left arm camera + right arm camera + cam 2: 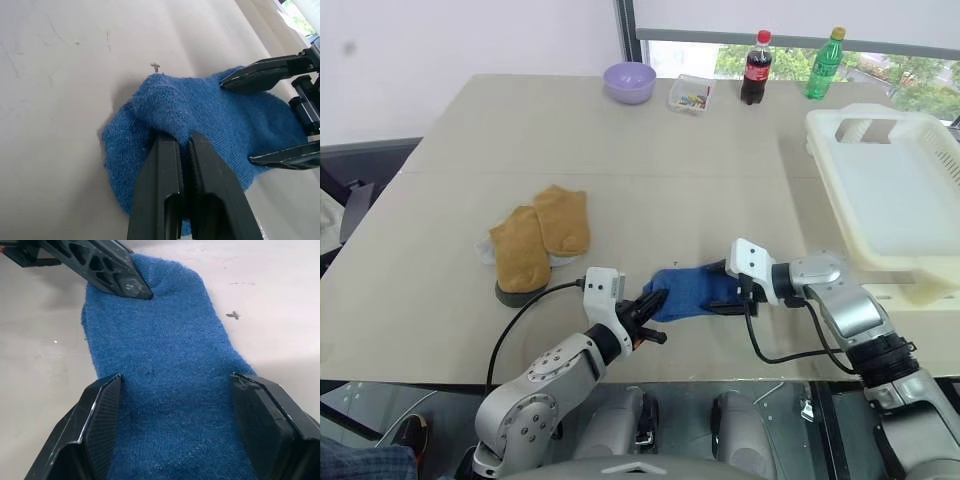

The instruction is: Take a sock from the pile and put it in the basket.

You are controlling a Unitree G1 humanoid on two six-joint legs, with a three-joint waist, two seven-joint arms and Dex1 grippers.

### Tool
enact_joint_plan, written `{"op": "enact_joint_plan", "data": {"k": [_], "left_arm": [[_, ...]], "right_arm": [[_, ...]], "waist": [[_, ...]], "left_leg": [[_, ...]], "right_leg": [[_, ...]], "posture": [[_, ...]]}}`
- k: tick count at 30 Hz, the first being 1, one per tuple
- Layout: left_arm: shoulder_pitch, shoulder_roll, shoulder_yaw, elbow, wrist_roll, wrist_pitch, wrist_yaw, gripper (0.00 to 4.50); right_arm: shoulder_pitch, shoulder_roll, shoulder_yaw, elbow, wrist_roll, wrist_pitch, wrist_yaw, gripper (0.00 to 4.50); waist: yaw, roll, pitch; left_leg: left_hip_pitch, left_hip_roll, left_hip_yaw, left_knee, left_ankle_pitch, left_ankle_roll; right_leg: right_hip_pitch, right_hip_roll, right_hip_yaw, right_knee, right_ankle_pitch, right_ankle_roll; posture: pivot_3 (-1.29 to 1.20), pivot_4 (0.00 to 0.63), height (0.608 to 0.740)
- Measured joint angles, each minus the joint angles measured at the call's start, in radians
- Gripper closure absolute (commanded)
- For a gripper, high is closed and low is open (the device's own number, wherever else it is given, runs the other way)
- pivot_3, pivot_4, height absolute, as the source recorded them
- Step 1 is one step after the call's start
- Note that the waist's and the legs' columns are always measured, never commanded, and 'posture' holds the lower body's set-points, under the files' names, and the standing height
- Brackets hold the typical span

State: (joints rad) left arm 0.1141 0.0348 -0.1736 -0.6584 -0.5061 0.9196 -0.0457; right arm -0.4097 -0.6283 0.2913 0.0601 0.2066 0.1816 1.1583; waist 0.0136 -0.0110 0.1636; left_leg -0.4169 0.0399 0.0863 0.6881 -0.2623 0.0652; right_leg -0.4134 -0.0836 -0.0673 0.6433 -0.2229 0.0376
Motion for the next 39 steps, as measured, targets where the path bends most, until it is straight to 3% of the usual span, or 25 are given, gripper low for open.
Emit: {"op": "enact_joint_plan", "data": {"k": [5, 10, 14, 16, 21, 25, 33, 39], "left_arm": [[-0.007, 0.027, -0.001, 0.0, 0.008, -0.013, -0.006, 4.5], [-0.008, 0.088, -0.003, 0.001, 0.04, -0.062, -0.039, 2.79], [0.041, 0.135, 0.001, -0.026, 0.05, -0.114, -0.083, 0.74], [0.064, 0.159, 0.003, -0.038, 0.052, -0.136, -0.107, 0.07], [0.115, 0.188, 0.061, -0.039, 0.034, -0.183, -0.147, 0.07], [0.056, 0.181, 0.101, 0.001, -0.043, -0.105, -0.168, 0.07], [-0.14, 0.035, 0.307, 0.184, -0.396, 0.243, -0.146, 0.07], [-0.245, -0.015, 0.439, 0.365, -0.594, 0.419, -0.123, 0.07]], "right_arm": [[-0.001, 0.006, 0.0, 0.019, -0.005, -0.026, -0.001, 0.92], [-0.001, 0.008, 0.0, 0.027, -0.01, -0.036, -0.011, 0.84], [0.002, 0.01, 0.0, 0.027, -0.016, -0.043, -0.019, 0.84], [0.002, 0.012, -0.001, 0.027, -0.016, -0.04, -0.022, 0.84], [0.002, 0.025, -0.001, 0.027, -0.02, -0.032, -0.034, 0.84], [0.003, 0.036, -0.002, 0.03, -0.029, -0.031, -0.042, 0.84], [0.005, 0.057, -0.002, 0.035, -0.047, -0.019, -0.059, 0.84], [0.011, 0.06, -0.002, 0.032, -0.05, -0.012, -0.071, 0.84]], "waist": [[0.0, 0.0, 0.0], [-0.001, 0.0, 0.0], [-0.001, 0.0, 0.0], [-0.001, 0.001, -0.001], [-0.002, 0.001, -0.001], [-0.002, 0.005, -0.006], [0.003, 0.008, -0.02], [0.001, 0.008, -0.024]], "left_leg": [[0.001, 0.0, 0.0, 0.0, 0.0, 0.0], [0.001, 0.0, 0.0, 0.0, 0.0, 0.0], [0.001, 0.0, 0.001, 0.0, 0.0, 0.0], [0.001, 0.001, 0.001, 0.0, 0.0, 0.0], [0.002, 0.001, 0.001, 0.0, 0.0, 0.0], [0.003, 0.001, 0.001, 0.0, 0.0, 0.0], [0.003, -0.001, 0.0, 0.0, 0.0, 0.0], [0.005, -0.002, -0.001, 0.0, 0.0, 0.0]], "right_leg": [[0.0, 0.0, 0.0, 0.0, 0.0, 0.0], [0.0, 0.0, 0.0, 0.0, 0.0, 0.0], [0.0, -0.001, 0.0, 0.0, 0.0, 0.0], [0.0, -0.002, 0.0, 0.0, 0.0, 0.0], [0.0, -0.003, -0.001, 0.0, 0.0, 0.0], [0.0, -0.002, -0.001, 0.0, 0.0, 0.0], [0.003, -0.002, -0.001, 0.0, 0.0, 0.0], [0.005, -0.002, -0.002, -0.001, 0.0, 0.001]], "posture": [[0.0, 0.15, 0.733], [0.0, 0.15, 0.733], [0.0, 0.15, 0.733], [0.0, 0.15, 0.733], [0.0, 0.15, 0.733], [0.0, 0.15, 0.733], [0.0, 0.15, 0.733], [0.0, 0.15, 0.733]]}}
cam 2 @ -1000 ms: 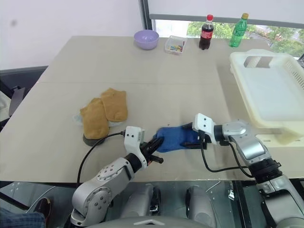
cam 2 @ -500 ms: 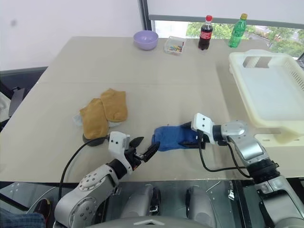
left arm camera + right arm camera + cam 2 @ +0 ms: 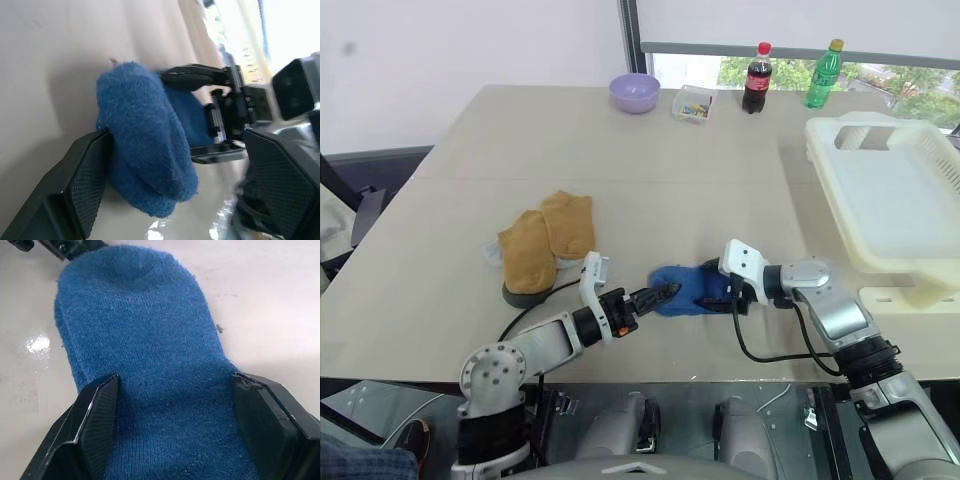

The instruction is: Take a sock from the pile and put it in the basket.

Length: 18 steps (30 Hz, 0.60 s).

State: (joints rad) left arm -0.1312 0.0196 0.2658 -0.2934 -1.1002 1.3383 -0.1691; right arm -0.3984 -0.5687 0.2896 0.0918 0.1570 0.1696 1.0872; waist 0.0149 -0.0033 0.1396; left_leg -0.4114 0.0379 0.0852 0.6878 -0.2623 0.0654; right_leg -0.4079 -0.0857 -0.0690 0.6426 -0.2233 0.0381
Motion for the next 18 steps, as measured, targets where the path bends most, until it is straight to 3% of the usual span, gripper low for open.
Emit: {"op": "enact_joint_plan", "data": {"k": [4, 13, 18], "left_arm": [[-0.005, -0.02, 0.049, 0.123, -0.209, 0.101, 0.036, 0.07], [-0.042, -0.031, 0.073, 0.235, -0.424, 0.024, 0.176, 0.07], [-0.041, 0.008, 0.015, 0.253, -0.522, -0.011, 0.239, 0.07]], "right_arm": [[0.001, 0.004, 0.0, -0.006, 0.0, 0.001, -0.005, 0.84], [0.0, 0.011, 0.0, -0.005, -0.002, 0.001, -0.02, 0.84], [-0.001, 0.012, 0.0, -0.004, -0.003, -0.001, -0.024, 0.84]], "waist": [[-0.003, -0.001, 0.001], [-0.002, -0.001, 0.001], [-0.002, -0.001, 0.001]], "left_leg": [[-0.002, 0.001, 0.0, 0.0, 0.0, 0.0], [-0.002, 0.001, 0.0, 0.0, 0.0, 0.0], [-0.002, 0.001, 0.0, 0.0, 0.0, -0.001]], "right_leg": [[-0.001, 0.0, 0.0, 0.0, 0.0, 0.0], [-0.001, 0.0, 0.0, 0.0, 0.0, -0.001], [-0.002, -0.001, 0.001, 0.0, 0.0, -0.001]], "posture": [[0.0, 0.15, 0.733], [0.0, 0.15, 0.733], [0.0, 0.15, 0.733]]}}
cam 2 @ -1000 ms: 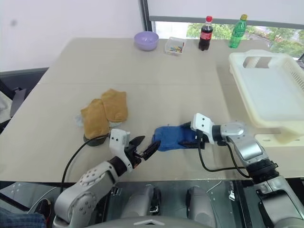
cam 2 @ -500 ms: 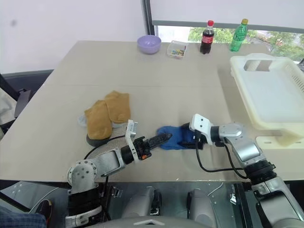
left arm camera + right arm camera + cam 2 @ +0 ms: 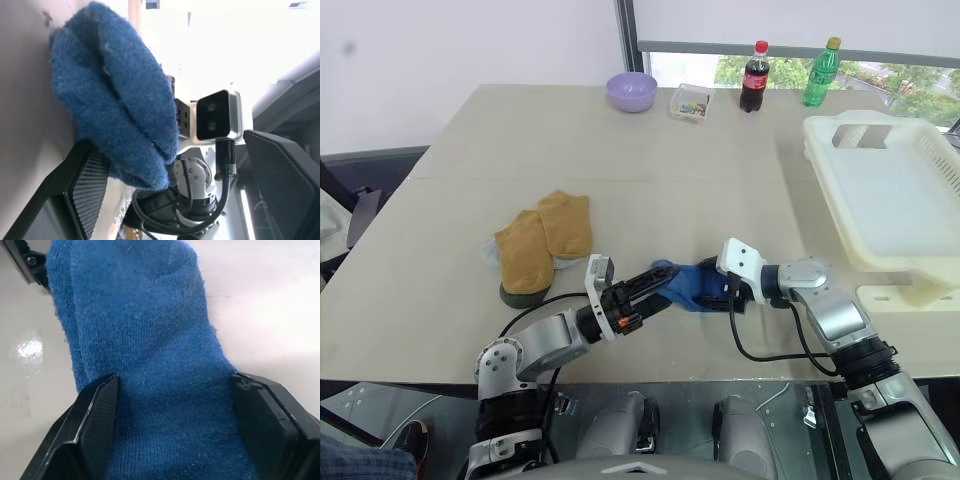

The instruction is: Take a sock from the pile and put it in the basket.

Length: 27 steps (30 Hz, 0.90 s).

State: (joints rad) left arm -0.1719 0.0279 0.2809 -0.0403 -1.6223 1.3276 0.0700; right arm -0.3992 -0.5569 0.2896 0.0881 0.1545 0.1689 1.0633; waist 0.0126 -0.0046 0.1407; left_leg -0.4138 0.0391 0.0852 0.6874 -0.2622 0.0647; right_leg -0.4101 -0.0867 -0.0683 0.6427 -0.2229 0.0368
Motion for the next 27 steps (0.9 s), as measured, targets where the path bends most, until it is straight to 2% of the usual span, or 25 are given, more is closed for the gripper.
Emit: {"op": "enact_joint_plan", "data": {"k": [8, 14, 17, 27], "left_arm": [[-0.005, 0.044, -0.06, -0.015, 0.032, -0.104, -0.042, 0.07], [-0.011, 0.17, -0.105, -0.052, 0.111, -0.114, -0.122, 0.07], [-0.007, 0.194, -0.118, -0.054, 0.138, -0.116, -0.159, 0.07], [-0.028, 0.179, -0.135, -0.05, 0.281, -0.223, -0.243, 0.07]], "right_arm": [[-0.003, 0.01, 0.0, 0.0, -0.008, -0.001, -0.003, 0.84], [-0.002, 0.013, 0.0, 0.0, -0.011, -0.008, -0.003, 0.84], [-0.003, 0.013, 0.0, 0.0, -0.013, -0.011, -0.003, 0.84], [-0.006, 0.02, 0.0, 0.01, -0.019, -0.021, -0.003, 0.84]], "waist": [[-0.001, 0.0, 0.0], [-0.003, 0.0, 0.001], [-0.003, 0.0, 0.001], [-0.003, 0.0, 0.002]], "left_leg": [[-0.001, 0.0, 0.0, 0.0, 0.0, 0.0], [-0.001, 0.001, 0.001, -0.002, 0.0, -0.001], [-0.001, 0.001, 0.001, -0.002, 0.0, -0.001], [-0.001, 0.001, 0.001, -0.002, -0.001, -0.002]], "right_leg": [[-0.001, -0.002, 0.0, 0.0, 0.0, 0.0], [-0.002, -0.002, 0.0, -0.001, 0.0, 0.0], [-0.002, -0.004, 0.0, -0.001, 0.0, 0.0], [-0.003, -0.006, 0.0, -0.001, 0.0, -0.001]], "posture": [[0.0, 0.15, 0.733], [0.0, 0.15, 0.733], [0.0, 0.15, 0.733], [0.0, 0.15, 0.733]]}}
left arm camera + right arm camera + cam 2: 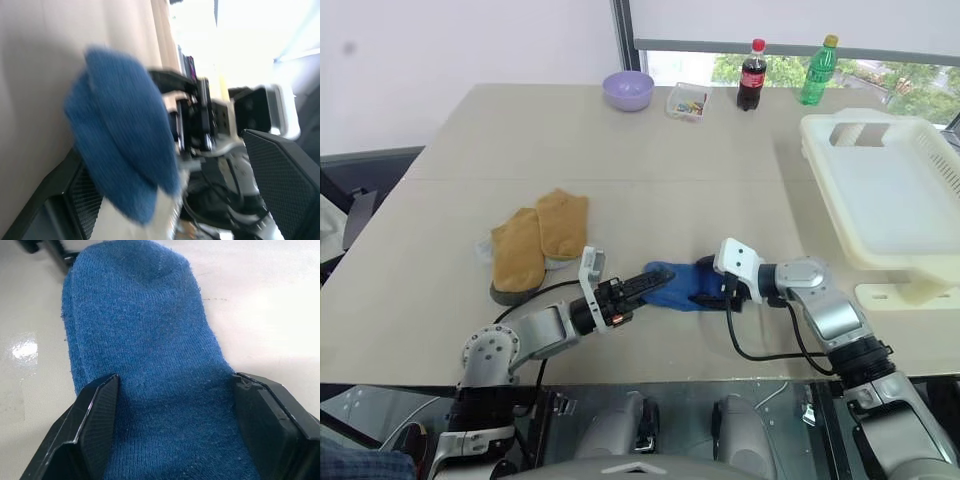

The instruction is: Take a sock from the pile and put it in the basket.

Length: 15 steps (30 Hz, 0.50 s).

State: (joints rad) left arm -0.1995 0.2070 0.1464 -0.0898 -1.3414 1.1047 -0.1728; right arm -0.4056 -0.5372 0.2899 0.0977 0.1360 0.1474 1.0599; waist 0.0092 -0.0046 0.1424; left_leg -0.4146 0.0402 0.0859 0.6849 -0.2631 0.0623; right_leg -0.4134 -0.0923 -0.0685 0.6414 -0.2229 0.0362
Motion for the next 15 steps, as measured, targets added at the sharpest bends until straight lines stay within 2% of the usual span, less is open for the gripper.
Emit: {"op": "enact_joint_plan", "data": {"k": [8, 15], "left_arm": [[-0.001, -0.072, 0.019, 0.004, 0.015, -0.041, 0.008, 0.07], [0.013, -0.087, 0.02, -0.001, -0.067, 0.0, 0.02, 0.07]], "right_arm": [[0.0, 0.0, 0.0, 0.0, -0.001, -0.002, 0.0, 0.84], [-0.001, -0.001, -0.001, -0.003, -0.001, 0.001, -0.001, 0.84]], "waist": [[0.0, 0.0, 0.001], [0.0, -0.001, 0.002]], "left_leg": [[-0.001, 0.0, 0.0, -0.001, 0.0, 0.0], [-0.001, 0.0, -0.001, -0.001, 0.0, 0.0]], "right_leg": [[0.0, -0.001, 0.001, -0.001, 0.0, 0.0], [0.0, -0.001, 0.0, -0.001, 0.0, 0.0]], "posture": [[0.0, 0.15, 0.733], [0.0, 0.15, 0.733]]}}
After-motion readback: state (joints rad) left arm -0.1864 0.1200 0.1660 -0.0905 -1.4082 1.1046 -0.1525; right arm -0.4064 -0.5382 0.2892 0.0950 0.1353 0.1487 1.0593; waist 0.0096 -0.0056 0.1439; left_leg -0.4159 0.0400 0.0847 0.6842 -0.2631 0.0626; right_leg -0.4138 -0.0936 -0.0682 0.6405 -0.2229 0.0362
